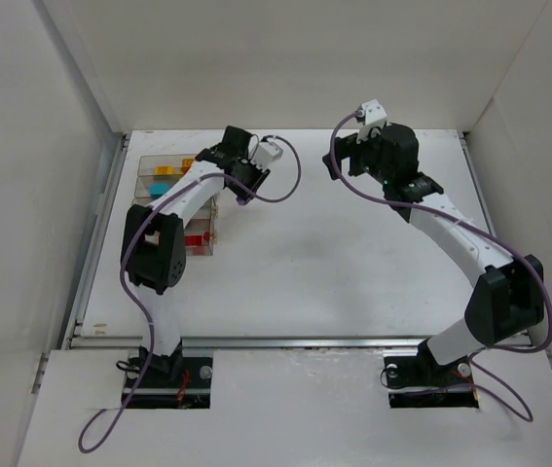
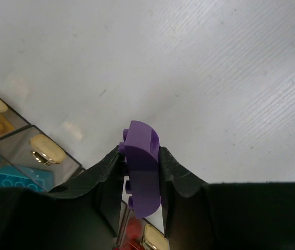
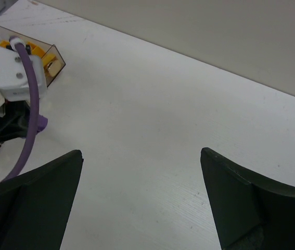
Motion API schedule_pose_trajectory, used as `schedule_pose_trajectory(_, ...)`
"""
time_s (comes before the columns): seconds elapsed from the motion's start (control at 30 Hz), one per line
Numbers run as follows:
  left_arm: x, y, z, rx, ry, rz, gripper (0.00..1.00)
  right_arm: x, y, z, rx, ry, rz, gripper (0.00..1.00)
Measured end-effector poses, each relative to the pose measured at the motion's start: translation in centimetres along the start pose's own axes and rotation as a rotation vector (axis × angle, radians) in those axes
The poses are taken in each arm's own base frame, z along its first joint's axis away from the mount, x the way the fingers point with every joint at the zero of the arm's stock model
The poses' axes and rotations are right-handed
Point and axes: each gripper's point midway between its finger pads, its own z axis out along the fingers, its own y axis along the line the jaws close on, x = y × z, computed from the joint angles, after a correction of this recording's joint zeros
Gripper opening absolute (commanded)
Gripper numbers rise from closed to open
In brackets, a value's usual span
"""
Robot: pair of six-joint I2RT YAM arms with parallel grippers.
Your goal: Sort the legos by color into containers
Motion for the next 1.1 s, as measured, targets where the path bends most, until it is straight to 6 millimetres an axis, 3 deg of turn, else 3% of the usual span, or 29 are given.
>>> schedule_pose_trajectory(0.13,-1.7,1.7,-1.6,-0.033,-0.065,-0.033,0.0,0.0,0.0,0.0,-0.001,0.0,0.0,1.0)
schedule_pose_trajectory(0.27,-1.4,4.4,-3.3,-0.085,-0.089,-0.077,0.0,0.0,0.0,0.0,-0.001,0.0,0.0,1.0)
schedule_pose_trajectory(0.47,1.8,10.1,-7.4,-0.207,-0.097,-0.16,0.0,-0.1,0.0,0.2,-0.003,-0.001,0.0,1.0)
schedule_pose_trajectory(0.63,5.1,11.8,-8.6,-0.25,-0.064,-0.187,0.0,0.2,0.1,0.5,-0.01,0.006,0.001,1.0)
schedule_pose_trajectory(0.77,7.4,10.9,-7.3,-0.225,-0.012,-0.172,0.25,0.2,0.1,0.5,-0.011,0.008,0.001,1.0)
schedule_pose_trajectory(0.8,7.9,10.6,-7.0,-0.216,0.001,-0.168,0.37,0.2,0.1,0.5,-0.01,0.006,0.0,1.0)
schedule_pose_trajectory(0.93,8.9,10.1,-6.4,-0.199,0.031,-0.152,0.64,0.2,0.1,0.5,-0.01,0.007,0.001,1.0)
schedule_pose_trajectory(1.1,8.8,10.3,-6.3,-0.207,0.026,-0.15,0.71,0.2,0.1,0.5,-0.011,0.007,0.001,1.0)
